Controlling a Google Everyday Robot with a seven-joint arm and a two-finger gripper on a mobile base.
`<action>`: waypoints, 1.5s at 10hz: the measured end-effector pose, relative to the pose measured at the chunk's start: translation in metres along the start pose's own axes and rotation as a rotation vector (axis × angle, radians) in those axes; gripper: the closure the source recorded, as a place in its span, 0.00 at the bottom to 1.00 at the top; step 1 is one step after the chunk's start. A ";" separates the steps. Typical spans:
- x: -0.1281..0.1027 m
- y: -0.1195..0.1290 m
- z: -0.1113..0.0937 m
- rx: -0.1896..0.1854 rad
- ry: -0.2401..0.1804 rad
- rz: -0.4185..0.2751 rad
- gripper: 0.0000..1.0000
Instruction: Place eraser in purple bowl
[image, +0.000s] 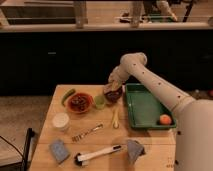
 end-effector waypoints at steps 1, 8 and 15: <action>0.003 0.000 0.001 0.002 0.011 0.011 0.60; 0.016 0.002 0.000 0.015 0.027 0.047 0.20; 0.016 0.001 -0.010 0.024 0.030 0.043 0.20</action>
